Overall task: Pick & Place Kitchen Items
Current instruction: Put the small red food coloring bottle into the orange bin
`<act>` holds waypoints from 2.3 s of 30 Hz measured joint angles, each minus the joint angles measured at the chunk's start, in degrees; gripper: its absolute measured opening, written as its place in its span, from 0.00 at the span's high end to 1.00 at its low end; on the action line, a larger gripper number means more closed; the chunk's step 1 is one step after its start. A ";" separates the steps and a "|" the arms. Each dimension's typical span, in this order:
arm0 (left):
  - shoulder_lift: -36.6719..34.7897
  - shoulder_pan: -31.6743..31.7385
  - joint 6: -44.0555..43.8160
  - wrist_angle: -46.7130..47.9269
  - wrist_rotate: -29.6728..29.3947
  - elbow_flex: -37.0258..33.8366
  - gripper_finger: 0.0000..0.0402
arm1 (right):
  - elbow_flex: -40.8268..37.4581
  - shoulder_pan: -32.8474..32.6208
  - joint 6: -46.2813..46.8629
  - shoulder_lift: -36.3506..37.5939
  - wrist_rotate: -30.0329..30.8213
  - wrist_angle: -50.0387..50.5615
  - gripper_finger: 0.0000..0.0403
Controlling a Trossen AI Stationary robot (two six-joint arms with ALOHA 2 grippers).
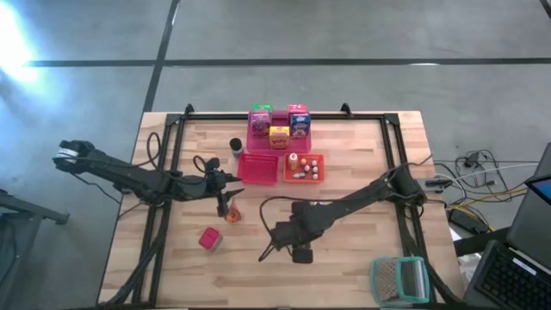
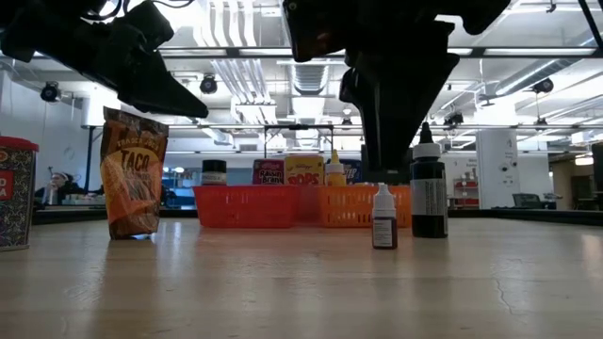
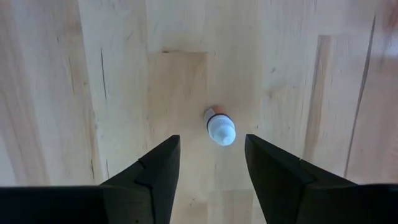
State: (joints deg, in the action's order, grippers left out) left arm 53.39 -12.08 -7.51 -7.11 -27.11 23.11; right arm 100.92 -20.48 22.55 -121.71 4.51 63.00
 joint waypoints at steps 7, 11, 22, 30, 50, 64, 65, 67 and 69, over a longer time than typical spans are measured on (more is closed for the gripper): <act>0.00 -0.01 0.00 0.00 0.00 0.00 0.58 | -0.66 0.20 -0.20 -0.62 0.11 -1.26 0.61; 0.00 -0.02 -0.01 0.05 0.00 0.00 0.58 | -1.08 0.25 -0.47 -1.47 0.11 -1.50 0.64; 0.00 -0.02 -0.02 0.13 0.00 0.00 0.58 | -2.47 0.38 -0.50 -2.05 0.09 -1.88 0.74; 0.00 -0.02 -0.02 0.15 0.01 0.00 0.58 | -3.27 0.42 -0.25 -2.05 0.09 -2.68 0.82; 0.02 -0.01 -0.02 0.20 0.02 0.00 0.58 | -3.35 0.42 0.00 -2.05 0.00 -5.36 0.69; 0.02 0.01 -0.04 0.20 0.02 0.00 0.58 | -3.56 0.42 0.04 -2.05 -0.09 -6.67 0.73; 0.02 0.00 -0.04 0.20 0.02 0.00 0.58 | -3.56 0.42 0.04 -2.05 -0.15 -6.67 0.74; 0.02 -0.01 -0.04 0.20 0.02 0.00 0.58 | -3.56 0.42 0.02 -2.05 -0.20 -6.67 0.77; 0.02 -0.02 -0.04 0.20 0.02 0.00 0.58 | -3.56 0.42 0.02 -2.05 -0.20 -6.65 0.80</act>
State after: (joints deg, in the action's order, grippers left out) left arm 53.41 -12.10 -7.55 -6.92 -27.09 23.11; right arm 97.36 -20.05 22.57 -123.76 4.32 56.35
